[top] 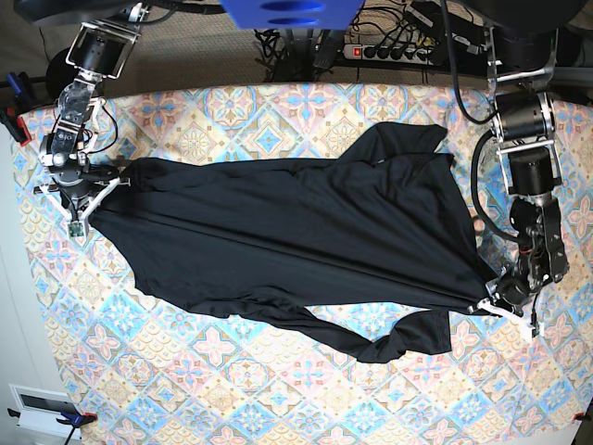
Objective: Layout the t-shirt on the table in an organized manner, then fold the t-shirt properly
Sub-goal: 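Release the shirt with the left gripper and move it along the side edge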
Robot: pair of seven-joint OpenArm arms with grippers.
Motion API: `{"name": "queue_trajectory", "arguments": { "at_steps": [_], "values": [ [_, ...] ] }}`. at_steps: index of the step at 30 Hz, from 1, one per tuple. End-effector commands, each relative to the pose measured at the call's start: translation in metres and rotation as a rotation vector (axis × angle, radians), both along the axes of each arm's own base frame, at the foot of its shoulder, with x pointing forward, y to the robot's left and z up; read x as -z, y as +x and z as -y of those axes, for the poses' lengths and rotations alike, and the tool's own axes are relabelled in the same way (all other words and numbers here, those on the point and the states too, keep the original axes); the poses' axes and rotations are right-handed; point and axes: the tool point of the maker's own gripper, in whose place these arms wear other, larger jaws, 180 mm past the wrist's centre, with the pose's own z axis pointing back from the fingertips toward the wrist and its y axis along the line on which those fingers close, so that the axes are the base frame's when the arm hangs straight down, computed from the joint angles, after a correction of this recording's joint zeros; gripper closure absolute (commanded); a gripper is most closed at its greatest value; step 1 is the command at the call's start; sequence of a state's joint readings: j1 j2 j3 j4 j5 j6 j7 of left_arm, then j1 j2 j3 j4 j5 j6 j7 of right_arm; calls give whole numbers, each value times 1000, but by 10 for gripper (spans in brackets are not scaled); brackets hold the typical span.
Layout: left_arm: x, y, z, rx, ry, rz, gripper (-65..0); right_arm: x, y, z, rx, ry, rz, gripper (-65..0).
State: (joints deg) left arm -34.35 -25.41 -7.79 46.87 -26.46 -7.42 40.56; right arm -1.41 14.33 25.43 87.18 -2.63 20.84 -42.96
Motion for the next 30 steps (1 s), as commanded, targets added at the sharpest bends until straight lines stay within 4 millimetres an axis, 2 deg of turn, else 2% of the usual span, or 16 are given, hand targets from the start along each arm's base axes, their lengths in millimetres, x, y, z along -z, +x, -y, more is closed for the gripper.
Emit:
{"name": "queue_trajectory", "arguments": {
  "at_steps": [1, 5, 8, 12, 17, 21, 24, 28, 30],
  "values": [
    [-34, 19, -21, -42, 47, 92, 0, -20, 10, 6, -1, -33, 57, 0],
    [-44, 35, -36, -78, 109, 130, -33, -31, 15, 1, -19, -45, 86, 0],
    [-56, 45, -44, -94, 152, 170, -100, -34, 22, -17, -78, -51, 94, 0],
    [-72, 61, -34, -77, 187, 214, -197, -40, 30, -34, -131, -59, 110, 0],
    [-85, 70, -29, -64, 208, 232, -320, -42, 35, -51, -181, -61, 115, 0],
    [-70, 61, -25, -47, 176, 138, -327, -42, 37, -55, -195, -60, 115, 0],
    [-45, 44, -21, -34, 149, 59, -299, -41, 36, -55, -194, -59, 114, 0],
    [-13, 14, -13, -8, 143, 45, -255, -41, 36, -55, -194, -59, 114, 0],
    [1, 7, -9, -2, 141, 26, -243, -42, 37, -55, -194, -60, 115, 0]
  ]
}}
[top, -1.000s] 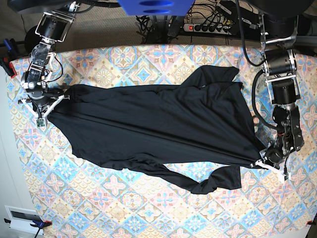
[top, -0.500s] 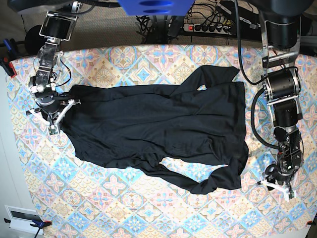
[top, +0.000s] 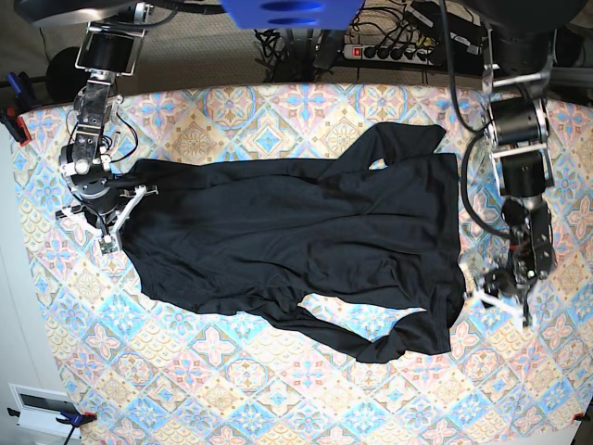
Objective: Layout the t-shirt on the table in an organized manner, then fold the t-shirt properly
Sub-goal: 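Release the shirt with the left gripper and move it along the side edge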
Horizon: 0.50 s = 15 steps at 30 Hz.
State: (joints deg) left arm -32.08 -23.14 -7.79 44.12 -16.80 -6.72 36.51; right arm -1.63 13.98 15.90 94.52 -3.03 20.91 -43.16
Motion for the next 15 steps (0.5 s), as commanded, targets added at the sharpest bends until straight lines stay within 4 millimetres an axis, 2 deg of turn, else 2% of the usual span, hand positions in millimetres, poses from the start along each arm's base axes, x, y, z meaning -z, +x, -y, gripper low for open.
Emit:
{"name": "queue_trajectory", "arguments": {
  "at_steps": [1, 3, 6, 8, 15],
  "values": [
    [-32, 23, -2, 2, 5, 99, -239, -17, 10, 5, -3, -15, 56, 0],
    [-22, 22, 15, 17, -18, 87, -236, -17, 10, 5, -3, -15, 56, 0],
    [-16, 22, 28, 30, -38, 76, -235, -17, 10, 5, -3, -15, 56, 0],
    [-11, 25, 47, 64, -45, 66, -235, -17, 9, 5, -3, -15, 54, 0],
    [-2, 25, 66, 142, -4, 37, -235, -16, 8, 6, 0, -15, 51, 0]
  ]
}}
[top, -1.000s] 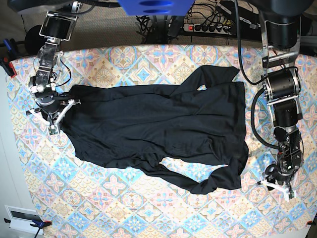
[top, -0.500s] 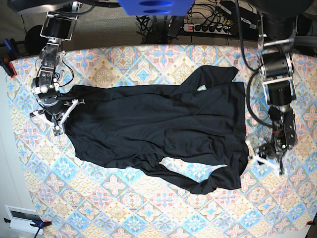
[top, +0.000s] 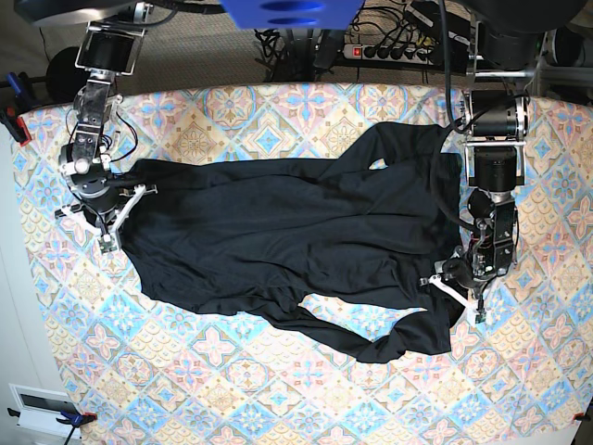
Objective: Layout the t-shirt on the table in an organized manner, then fold the t-shirt properly
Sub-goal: 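Release the shirt with the left gripper and move it along the side edge, then grasp the shirt edge with the left gripper and lift it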
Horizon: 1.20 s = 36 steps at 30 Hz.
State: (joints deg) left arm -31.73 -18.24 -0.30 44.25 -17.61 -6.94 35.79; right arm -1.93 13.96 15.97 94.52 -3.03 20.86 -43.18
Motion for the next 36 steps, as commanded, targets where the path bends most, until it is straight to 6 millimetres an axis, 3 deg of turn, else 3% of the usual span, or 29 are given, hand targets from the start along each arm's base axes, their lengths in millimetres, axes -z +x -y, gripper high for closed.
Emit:
{"name": "queue_trajectory", "arguments": {
  "at_steps": [1, 4, 9, 19, 21, 26, 29, 33, 36],
  "values": [
    [-24, 18, -2, -3, 4, 70, -235, -17, 10, 5, -2, -16, 56, 0],
    [-22, 19, 5, 4, -3, 69, -208, -17, 10, 6, 0, -16, 56, 0],
    [-32, 27, -2, -12, 6, 128, 0, -18, 11, 5, -2, -16, 59, 0],
    [-58, 21, -80, -163, 77, 190, 0, -19, 11, 4, -5, -16, 59, 0],
    [-57, 19, -83, -174, 70, 189, 0, -19, 12, 4, -5, -16, 61, 0],
    [-42, 13, -61, -129, 17, 103, -2, -19, 12, 4, -6, -16, 62, 0],
    [-51, 19, -36, -101, -67, 120, -18, -20, 12, 4, -5, -16, 63, 0],
    [-66, 16, 1, 12, -81, 160, -101, -19, 11, 5, -2, -16, 60, 0],
    [-74, 10, 14, 51, -70, 195, -180, -19, 11, 5, -2, -16, 60, 0]
  ]
}}
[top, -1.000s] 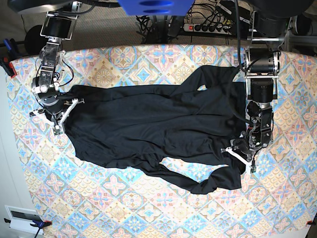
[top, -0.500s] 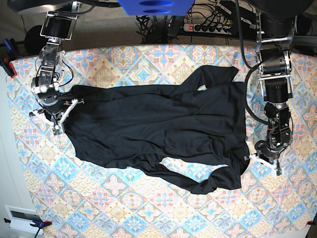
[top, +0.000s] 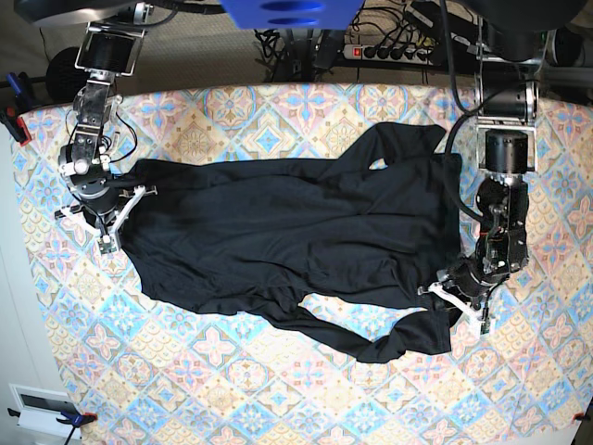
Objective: Layout the t-shirt on the table in an organized manner, then fold the t-shirt properly
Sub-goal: 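Grasp the shirt edge with the left gripper and lift it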
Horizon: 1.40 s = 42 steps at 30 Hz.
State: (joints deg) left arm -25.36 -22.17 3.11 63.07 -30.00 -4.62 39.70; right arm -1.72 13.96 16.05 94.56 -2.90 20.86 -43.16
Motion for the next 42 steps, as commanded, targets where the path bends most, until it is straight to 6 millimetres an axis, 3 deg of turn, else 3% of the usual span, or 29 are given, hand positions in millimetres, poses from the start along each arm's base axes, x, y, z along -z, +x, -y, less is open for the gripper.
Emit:
{"name": "queue_trajectory", "arguments": {
  "at_steps": [1, 4, 7, 14, 20, 23, 25, 27, 28, 35, 37, 42],
  "values": [
    [-19, 9, -7, -7, 12, 53, -207, -17, 9, 5, -4, -18, 54, 0],
    [-13, 6, -3, -2, 14, 38, -276, -17, 9, 5, -3, -18, 54, 0],
    [0, 1, -6, -12, 11, 10, -306, -18, 10, 5, -3, -18, 57, 0],
    [27, -2, -22, -81, 1, -8, -309, -17, 10, 4, -5, -17, 55, 0],
    [42, -1, 0, -38, 6, -37, -304, -17, 10, 4, -5, -17, 55, 0],
    [40, 5, 10, -24, 8, -4, -241, -18, 10, 6, -1, -18, 56, 0],
    [34, 11, 10, -28, 8, 16, -139, -18, 10, 6, -1, -18, 56, 0],
    [33, 16, 3, -50, 5, 22, -12, -18, 10, 6, -1, -18, 56, 0],
    [32, 20, -1, -64, 6, 22, 0, -18, 10, 6, -1, -18, 56, 0],
    [18, 28, -40, -119, 48, 33, 0, -17, 10, 6, 0, -18, 55, 0],
    [6, 31, -64, -156, 68, 63, 0, -17, 10, 6, 0, -18, 55, 0],
    [-3, 37, -100, -238, 80, 59, -2, -17, 9, 4, -5, -18, 52, 0]
  ]
}}
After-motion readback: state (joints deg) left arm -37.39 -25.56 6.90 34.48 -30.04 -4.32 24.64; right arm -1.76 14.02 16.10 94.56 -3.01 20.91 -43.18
